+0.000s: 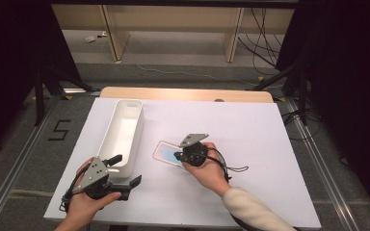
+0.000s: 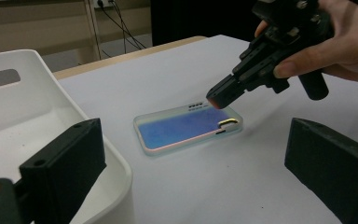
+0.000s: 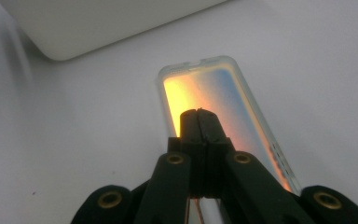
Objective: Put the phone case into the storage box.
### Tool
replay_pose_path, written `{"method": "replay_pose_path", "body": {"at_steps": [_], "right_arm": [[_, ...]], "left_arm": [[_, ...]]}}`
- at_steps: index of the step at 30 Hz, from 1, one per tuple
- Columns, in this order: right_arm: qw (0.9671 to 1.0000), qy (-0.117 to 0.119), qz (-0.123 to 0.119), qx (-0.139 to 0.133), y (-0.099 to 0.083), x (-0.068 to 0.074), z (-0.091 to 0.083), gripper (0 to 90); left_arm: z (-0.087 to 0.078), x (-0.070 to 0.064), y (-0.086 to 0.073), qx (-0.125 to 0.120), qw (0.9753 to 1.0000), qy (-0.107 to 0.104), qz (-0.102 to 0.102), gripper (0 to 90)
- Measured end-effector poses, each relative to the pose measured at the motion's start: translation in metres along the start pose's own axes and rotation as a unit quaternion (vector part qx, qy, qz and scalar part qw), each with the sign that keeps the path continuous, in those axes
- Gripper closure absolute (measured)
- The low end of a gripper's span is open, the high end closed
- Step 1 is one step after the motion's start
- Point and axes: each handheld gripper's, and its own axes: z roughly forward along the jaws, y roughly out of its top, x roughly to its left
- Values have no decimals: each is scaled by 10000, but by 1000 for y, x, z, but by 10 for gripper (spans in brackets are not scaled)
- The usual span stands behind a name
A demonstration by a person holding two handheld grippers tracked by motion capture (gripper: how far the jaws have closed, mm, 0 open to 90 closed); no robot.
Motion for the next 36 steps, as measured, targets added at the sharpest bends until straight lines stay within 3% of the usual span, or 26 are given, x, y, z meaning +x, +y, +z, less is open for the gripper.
{"method": "replay_pose_path", "body": {"at_steps": [3, 8, 12, 13, 14, 15, 21, 34, 36], "right_arm": [[10000, 37, 64, 59, 4, 0, 8, 900], [9996, 68, 83, 276, 14, 1, 38, 900], [9991, 98, 140, 381, 19, 2, 50, 900], [9988, 105, 272, 392, 21, 3, 53, 900], [9989, 100, 208, 410, 22, 3, 55, 900], [9983, 135, 304, 476, 24, 3, 56, 900], [9978, 161, 289, 577, 26, 6, 64, 900], [9963, 338, 149, 778, 28, 12, 67, 900], [9961, 379, 18, 795, 27, 13, 67, 900]], "left_arm": [[0, 0, 0, -1, 10000, -5, 6, 42], [0, 0, 0, -6, 10000, -13, -3, 41], [-1, 0, 0, -4, 10000, -33, -14, 41], [-1, 0, 0, -8, 10000, -34, -11, 41], [-1, 0, 0, -11, 10000, -33, -12, 41], [-1, 0, 0, -9, 10000, -25, -10, 41], [-1, 0, 0, -9, 10000, -35, -14, 41], [-1, 0, 0, -3, 10000, -53, -9, 41], [-1, 0, -1, -15, 10000, -56, -10, 41]]}}
